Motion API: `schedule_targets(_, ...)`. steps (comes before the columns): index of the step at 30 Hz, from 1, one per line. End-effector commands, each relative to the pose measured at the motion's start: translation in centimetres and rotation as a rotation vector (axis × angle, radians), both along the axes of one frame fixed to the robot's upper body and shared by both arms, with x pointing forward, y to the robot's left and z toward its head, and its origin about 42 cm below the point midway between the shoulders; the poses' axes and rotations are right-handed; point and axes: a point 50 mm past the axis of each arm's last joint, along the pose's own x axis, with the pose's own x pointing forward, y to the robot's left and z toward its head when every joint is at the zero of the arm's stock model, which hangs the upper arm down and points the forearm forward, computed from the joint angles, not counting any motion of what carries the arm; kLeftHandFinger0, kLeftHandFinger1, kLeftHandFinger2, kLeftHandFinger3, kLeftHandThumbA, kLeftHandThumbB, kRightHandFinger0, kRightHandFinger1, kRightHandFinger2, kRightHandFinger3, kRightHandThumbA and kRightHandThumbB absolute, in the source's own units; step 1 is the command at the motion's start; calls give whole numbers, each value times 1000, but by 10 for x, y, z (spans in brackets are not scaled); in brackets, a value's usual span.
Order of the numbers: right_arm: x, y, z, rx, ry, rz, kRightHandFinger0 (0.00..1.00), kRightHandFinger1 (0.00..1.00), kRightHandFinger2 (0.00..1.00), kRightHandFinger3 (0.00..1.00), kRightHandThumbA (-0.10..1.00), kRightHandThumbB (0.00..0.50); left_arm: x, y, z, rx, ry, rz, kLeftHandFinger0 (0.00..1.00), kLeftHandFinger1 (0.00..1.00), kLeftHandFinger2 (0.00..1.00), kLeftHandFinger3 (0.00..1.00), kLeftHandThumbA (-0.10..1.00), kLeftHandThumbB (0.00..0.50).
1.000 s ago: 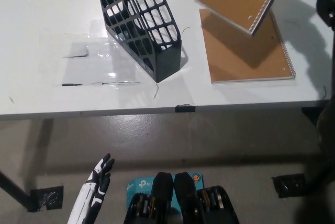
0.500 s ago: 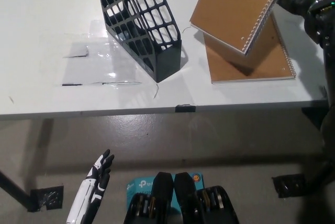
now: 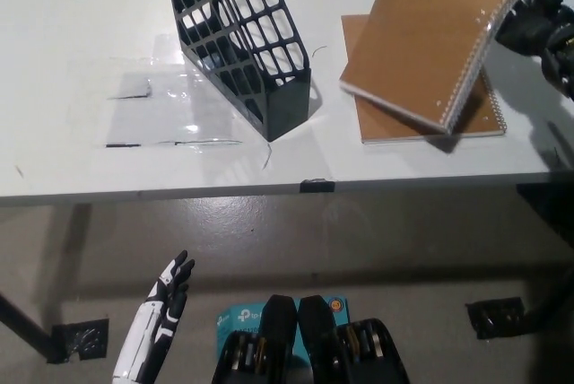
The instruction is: Use the right hand to pick up a book from the book holder on the left side and put it on another book on the right side
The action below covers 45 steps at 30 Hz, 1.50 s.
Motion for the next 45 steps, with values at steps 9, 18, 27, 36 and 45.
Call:
schedule_targets(9,4,-21,34,-335,-86,175,0,1,651,1000,-100,88,7,0,10,-6,-58,-9,1000,1000,1000,1000,1000,4)
schedule_targets(18,7,-14,41,-541,-62,206,0,18,719,1000,-100,79,9,2,11,12,-56,-17,1000,1000,1000,1000,1000,21)
schedule_targets(27,14,-3,86,-826,-133,196,0,190,856,1000,-100,117,10,3,13,22,-64,-21,1000,1000,1000,1000,1000,10)
schedule_targets(36,19,17,117,-1047,-166,207,0,350,855,1000,-100,140,8,3,15,41,-48,-26,1000,1000,1000,1000,1000,46)
schedule_targets(45,20,21,125,-997,-246,198,1000,1000,1000,1000,310,266,8,4,19,63,-49,-35,1000,1000,1000,1000,1000,49)
